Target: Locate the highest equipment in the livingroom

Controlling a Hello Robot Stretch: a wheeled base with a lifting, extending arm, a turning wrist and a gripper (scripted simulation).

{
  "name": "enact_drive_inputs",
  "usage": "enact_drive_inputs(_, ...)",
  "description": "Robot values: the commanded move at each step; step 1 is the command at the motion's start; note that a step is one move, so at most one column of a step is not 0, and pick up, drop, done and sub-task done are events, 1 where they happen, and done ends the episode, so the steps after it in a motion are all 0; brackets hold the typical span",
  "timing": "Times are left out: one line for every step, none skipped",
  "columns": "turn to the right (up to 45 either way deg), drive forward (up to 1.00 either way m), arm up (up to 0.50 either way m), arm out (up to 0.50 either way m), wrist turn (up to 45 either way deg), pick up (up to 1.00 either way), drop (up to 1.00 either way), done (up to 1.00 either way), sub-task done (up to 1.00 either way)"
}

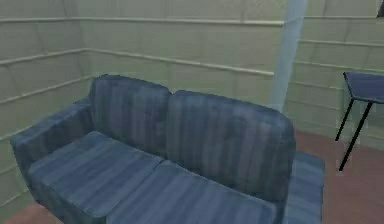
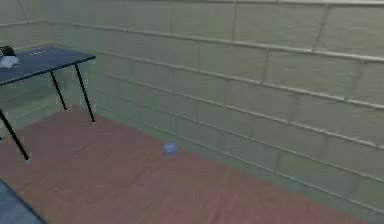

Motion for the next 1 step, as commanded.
enact_drive_inputs(-45.0, 0.0, 0.0, 0.0, 0.0, 0.0, 0.0, 0.0, 0.0)
